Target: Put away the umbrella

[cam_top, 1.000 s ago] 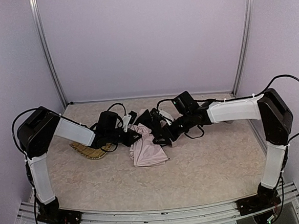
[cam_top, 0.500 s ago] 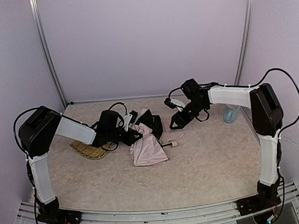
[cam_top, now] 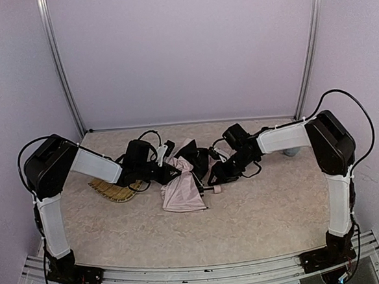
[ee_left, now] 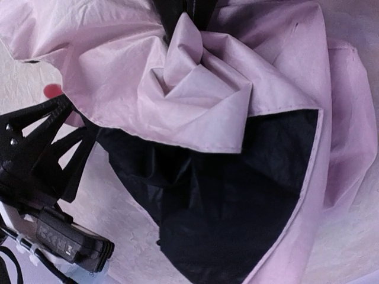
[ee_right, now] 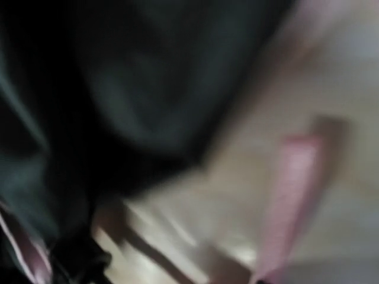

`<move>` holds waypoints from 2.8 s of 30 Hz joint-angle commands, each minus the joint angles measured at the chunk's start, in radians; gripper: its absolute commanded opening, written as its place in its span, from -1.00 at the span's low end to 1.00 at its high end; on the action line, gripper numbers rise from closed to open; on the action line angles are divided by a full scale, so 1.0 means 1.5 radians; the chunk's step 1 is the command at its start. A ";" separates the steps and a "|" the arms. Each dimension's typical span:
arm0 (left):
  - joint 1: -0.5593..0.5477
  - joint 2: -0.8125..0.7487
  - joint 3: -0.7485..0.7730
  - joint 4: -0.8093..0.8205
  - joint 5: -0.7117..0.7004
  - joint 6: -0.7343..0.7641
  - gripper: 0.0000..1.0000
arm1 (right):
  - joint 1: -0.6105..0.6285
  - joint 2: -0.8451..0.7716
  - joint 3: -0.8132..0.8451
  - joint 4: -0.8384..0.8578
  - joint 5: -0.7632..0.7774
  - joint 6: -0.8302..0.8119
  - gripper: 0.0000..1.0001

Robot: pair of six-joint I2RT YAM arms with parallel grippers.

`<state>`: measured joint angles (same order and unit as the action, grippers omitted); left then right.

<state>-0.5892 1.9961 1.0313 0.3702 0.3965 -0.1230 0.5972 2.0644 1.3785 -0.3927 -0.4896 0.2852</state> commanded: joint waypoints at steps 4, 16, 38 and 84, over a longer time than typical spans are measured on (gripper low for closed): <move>0.004 0.035 0.002 -0.011 0.038 -0.051 -1.00 | 0.057 0.022 -0.010 0.078 0.047 0.099 -0.15; 0.012 -0.099 0.094 -0.227 -0.078 -0.066 0.68 | 0.057 -0.074 -0.030 0.018 0.191 0.062 0.13; 0.032 -0.212 -0.065 -0.306 -0.163 -0.140 0.36 | 0.072 -0.144 -0.147 -0.033 0.297 0.107 -0.08; -0.002 -0.226 -0.041 -0.291 -0.186 -0.029 0.15 | 0.165 -0.293 -0.108 0.073 -0.151 -0.165 0.47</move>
<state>-0.5953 1.7340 0.9989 -0.1177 0.1734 -0.1970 0.8364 1.5917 1.2186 -0.3870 -0.5987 0.0208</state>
